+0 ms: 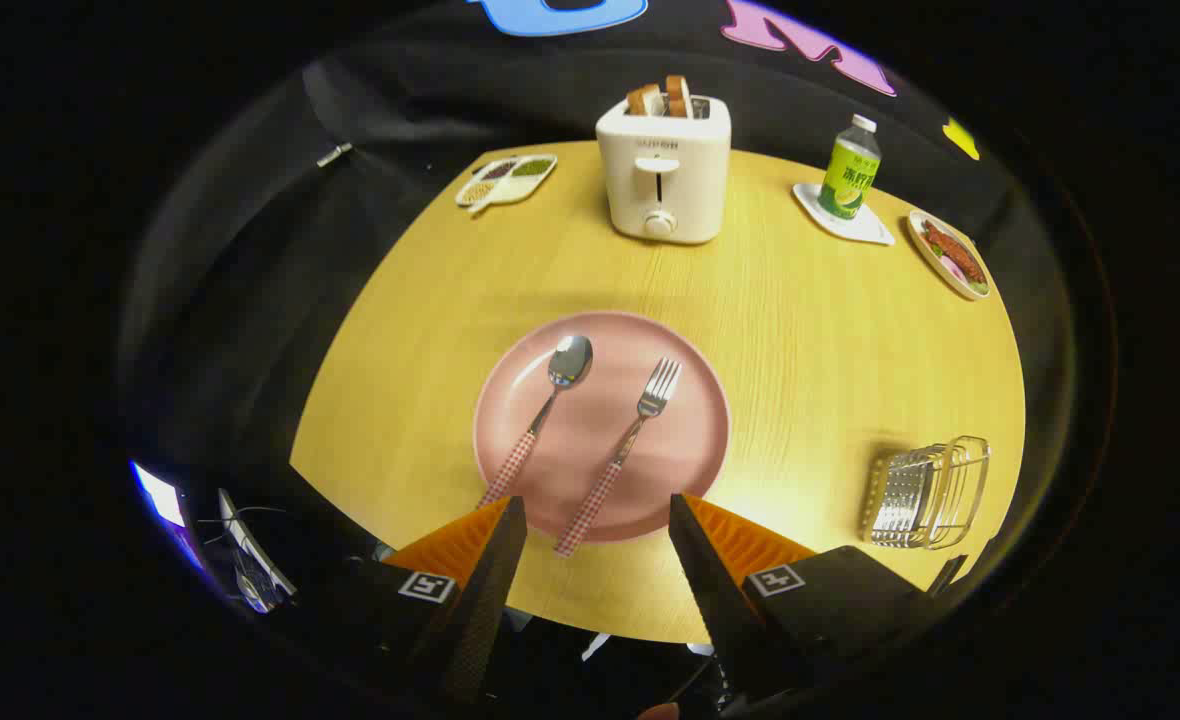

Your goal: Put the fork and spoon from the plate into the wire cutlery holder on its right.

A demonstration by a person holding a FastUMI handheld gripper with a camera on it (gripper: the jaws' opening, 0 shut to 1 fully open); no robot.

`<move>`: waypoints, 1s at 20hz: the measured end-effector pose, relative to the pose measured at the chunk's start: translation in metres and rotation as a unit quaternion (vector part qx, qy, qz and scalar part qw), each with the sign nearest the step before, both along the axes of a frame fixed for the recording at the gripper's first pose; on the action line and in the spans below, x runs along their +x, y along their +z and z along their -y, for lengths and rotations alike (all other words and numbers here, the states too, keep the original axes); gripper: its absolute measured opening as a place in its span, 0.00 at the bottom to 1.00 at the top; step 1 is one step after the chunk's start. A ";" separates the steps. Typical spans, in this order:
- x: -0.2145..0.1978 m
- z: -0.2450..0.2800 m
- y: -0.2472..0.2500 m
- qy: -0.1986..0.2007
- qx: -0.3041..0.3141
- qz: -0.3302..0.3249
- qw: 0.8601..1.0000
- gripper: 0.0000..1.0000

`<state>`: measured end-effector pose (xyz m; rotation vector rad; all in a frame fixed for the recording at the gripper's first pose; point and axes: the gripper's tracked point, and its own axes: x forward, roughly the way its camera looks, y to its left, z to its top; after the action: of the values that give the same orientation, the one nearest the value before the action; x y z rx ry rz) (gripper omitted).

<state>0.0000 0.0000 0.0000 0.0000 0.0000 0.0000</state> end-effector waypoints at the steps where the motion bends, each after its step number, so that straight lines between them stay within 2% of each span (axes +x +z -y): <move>1: 0.009 -0.002 -0.003 -0.003 0.007 -0.011 1.000 0.86; 4: 0.037 0.000 -0.016 -0.031 0.019 -0.046 0.998 0.85; 8: 0.063 0.003 -0.023 -0.053 0.044 -0.064 0.996 0.70; 10: 0.063 0.002 -0.023 -0.051 0.053 -0.069 0.995 0.51; 11: 0.060 0.003 -0.019 -0.049 0.062 -0.064 0.995 0.27; 13: 0.060 0.005 -0.018 -0.040 0.061 -0.060 0.996 0.14; 20: 0.006 0.021 0.006 0.006 0.064 -0.002 0.998 0.12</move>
<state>0.0065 -0.0207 0.0059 0.1288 0.0031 0.0111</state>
